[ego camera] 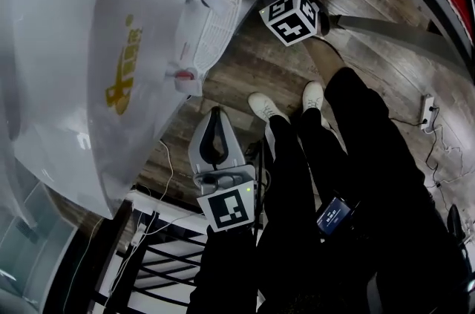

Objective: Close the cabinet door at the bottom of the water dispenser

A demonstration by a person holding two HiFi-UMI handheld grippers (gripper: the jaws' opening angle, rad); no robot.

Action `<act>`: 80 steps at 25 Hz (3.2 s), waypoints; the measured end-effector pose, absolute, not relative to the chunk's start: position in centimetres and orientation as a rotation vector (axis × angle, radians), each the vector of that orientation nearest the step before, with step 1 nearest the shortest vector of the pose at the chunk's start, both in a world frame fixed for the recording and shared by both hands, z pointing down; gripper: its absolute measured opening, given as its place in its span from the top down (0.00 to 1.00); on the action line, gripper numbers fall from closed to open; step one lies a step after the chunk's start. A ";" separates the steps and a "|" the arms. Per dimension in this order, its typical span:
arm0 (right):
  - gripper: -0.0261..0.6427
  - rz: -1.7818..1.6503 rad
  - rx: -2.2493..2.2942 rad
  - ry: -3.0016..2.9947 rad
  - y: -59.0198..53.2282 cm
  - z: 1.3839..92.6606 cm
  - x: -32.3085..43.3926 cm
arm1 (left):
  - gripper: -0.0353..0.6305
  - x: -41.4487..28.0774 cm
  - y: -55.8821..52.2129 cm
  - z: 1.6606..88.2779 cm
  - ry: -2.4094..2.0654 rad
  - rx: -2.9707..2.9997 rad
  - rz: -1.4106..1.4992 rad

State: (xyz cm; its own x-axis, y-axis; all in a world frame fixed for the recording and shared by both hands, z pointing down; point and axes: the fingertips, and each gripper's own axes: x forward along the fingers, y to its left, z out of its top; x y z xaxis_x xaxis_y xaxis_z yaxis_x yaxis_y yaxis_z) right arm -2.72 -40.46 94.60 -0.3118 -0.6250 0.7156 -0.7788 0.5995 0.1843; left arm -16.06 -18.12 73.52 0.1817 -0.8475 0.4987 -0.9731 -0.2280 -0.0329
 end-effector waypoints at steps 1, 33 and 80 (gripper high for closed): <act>0.78 0.263 1.114 -2.048 -40.7 94.6 -2.7 | 0.94 -16.1 -18.3 73.6 -1.739 2.164 0.605; 0.96 0.402 1.513 -2.511 -29.2 58.0 1.4 | 0.94 -14.9 -20.8 53.0 -1.860 2.283 0.295; 0.96 0.035 1.434 -2.813 -21.5 31.4 -3.0 | 0.94 -14.4 -18.3 30.5 -2.179 2.345 -0.041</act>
State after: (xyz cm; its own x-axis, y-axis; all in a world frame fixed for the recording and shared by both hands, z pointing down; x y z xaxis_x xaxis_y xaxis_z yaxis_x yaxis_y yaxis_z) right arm -3.02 -21.51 31.39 -0.5877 -0.8091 -0.0044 -0.8087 0.5876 -0.0269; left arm -14.39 -18.28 30.51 0.0740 -0.9955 -0.0595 -0.9970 -0.0725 -0.0269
